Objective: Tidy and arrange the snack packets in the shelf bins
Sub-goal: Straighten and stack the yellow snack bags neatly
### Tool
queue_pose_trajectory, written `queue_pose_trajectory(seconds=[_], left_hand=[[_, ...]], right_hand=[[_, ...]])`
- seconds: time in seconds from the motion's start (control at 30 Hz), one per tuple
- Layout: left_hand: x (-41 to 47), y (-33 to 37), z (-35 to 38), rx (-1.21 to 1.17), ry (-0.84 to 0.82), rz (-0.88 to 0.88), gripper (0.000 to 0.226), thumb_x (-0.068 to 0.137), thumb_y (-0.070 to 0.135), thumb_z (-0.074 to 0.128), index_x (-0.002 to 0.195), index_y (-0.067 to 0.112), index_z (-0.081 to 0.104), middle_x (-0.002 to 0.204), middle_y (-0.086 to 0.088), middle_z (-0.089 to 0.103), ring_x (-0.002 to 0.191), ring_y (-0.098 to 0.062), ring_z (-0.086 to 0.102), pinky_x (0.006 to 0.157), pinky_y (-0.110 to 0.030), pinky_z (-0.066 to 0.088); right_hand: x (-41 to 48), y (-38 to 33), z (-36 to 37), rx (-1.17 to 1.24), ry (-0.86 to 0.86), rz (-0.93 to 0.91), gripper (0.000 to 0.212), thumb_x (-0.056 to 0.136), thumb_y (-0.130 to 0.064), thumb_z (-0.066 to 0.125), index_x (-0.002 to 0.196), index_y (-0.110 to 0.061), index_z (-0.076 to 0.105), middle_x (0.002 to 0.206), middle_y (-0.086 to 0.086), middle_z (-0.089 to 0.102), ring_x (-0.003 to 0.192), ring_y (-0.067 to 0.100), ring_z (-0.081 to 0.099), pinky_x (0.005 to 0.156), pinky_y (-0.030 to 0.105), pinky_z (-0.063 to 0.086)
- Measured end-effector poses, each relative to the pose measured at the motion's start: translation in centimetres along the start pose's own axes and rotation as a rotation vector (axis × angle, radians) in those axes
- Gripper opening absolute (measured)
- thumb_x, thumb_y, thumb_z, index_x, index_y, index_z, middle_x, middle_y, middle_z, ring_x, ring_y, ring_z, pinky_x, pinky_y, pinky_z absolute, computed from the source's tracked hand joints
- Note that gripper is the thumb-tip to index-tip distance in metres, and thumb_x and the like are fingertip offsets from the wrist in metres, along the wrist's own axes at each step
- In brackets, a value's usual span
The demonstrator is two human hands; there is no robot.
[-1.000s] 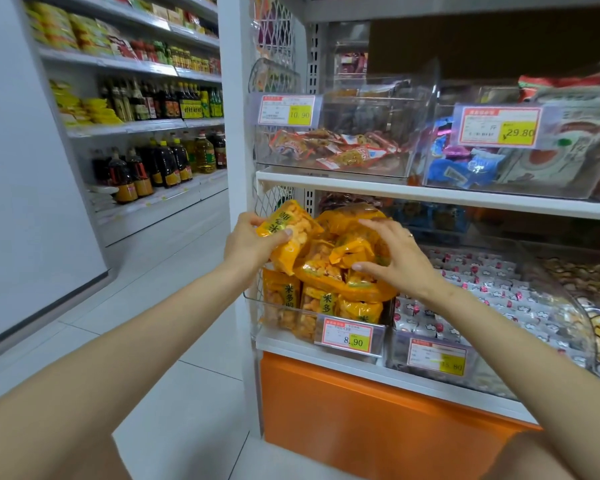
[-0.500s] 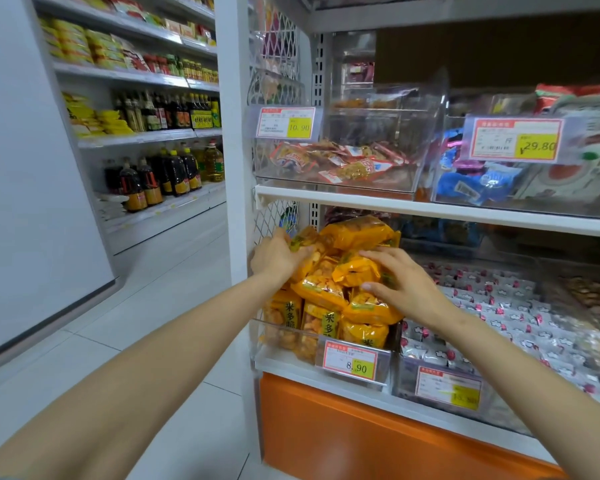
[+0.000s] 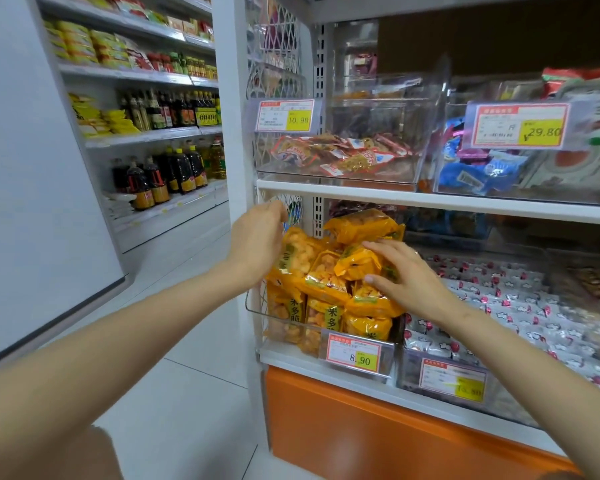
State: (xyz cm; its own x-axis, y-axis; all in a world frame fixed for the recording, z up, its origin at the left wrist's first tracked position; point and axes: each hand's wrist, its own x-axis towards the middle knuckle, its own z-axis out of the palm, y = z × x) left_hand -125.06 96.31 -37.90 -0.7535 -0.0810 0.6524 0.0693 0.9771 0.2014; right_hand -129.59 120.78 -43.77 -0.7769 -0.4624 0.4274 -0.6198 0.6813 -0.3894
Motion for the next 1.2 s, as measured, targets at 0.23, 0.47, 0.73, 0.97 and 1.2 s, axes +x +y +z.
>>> queue_pose_trajectory(seconds=[0.23, 0.47, 0.73, 0.97, 1.2], left_hand=[[-1.2, -0.6, 1.6, 0.151, -0.541, -0.097, 0.05, 0.085, 0.04, 0.063, 0.119, 0.007, 0.046, 0.119, -0.011, 0.056, 0.108, -0.028, 0.053, 0.076, -0.035, 0.042], [-2.3, -0.6, 2.8, 0.206, -0.69, -0.018, 0.089, 0.072, 0.051, 0.073, 0.139, 0.015, 0.028, 0.142, -0.013, 0.03, 0.13, -0.035, 0.031, 0.099, -0.045, 0.038], [-4.8, -2.8, 3.8, 0.186, -0.369, 0.126, 0.052, 0.087, 0.019, 0.057, 0.135, 0.027, 0.039, 0.128, -0.013, 0.035, 0.122, -0.03, 0.03, 0.09, -0.041, 0.041], [-5.0, -4.3, -0.1, 0.088, -0.048, 0.39, 0.05, 0.068, 0.0, 0.075, 0.111, 0.019, 0.058, 0.1, -0.014, 0.051, 0.094, -0.029, 0.047, 0.06, -0.03, 0.035], [-4.8, -6.6, -6.1, -0.15, -0.162, 0.723, 0.048, 0.078, 0.012, 0.07, 0.119, 0.028, 0.051, 0.109, -0.006, 0.05, 0.094, -0.016, 0.045, 0.073, -0.022, 0.044]], right_hand=[[0.4, -1.3, -0.1, 0.02, 0.001, 0.044, 0.056, 0.089, -0.04, 0.059, 0.14, -0.03, 0.039, 0.145, 0.0, 0.036, 0.132, 0.02, 0.036, 0.105, 0.037, 0.035], [0.3, -1.5, -0.2, 0.008, -0.002, 0.06, 0.057, 0.088, -0.04, 0.059, 0.14, -0.029, 0.039, 0.144, 0.002, 0.037, 0.132, 0.021, 0.035, 0.107, 0.039, 0.034], [0.2, -2.1, -0.1, 0.003, -0.007, 0.089, 0.057, 0.088, -0.042, 0.06, 0.14, -0.031, 0.039, 0.146, 0.002, 0.034, 0.135, 0.022, 0.031, 0.107, 0.04, 0.031], [0.3, -3.2, -0.6, 0.003, 0.117, -0.03, 0.056, 0.084, -0.036, 0.066, 0.136, -0.03, 0.045, 0.143, 0.0, 0.04, 0.134, 0.018, 0.03, 0.109, 0.037, 0.027], [0.8, -7.0, -1.9, 0.181, -0.112, -0.248, 0.097, 0.07, -0.036, 0.081, 0.146, -0.035, 0.02, 0.153, -0.014, 0.016, 0.143, 0.008, 0.007, 0.114, 0.035, 0.01]])
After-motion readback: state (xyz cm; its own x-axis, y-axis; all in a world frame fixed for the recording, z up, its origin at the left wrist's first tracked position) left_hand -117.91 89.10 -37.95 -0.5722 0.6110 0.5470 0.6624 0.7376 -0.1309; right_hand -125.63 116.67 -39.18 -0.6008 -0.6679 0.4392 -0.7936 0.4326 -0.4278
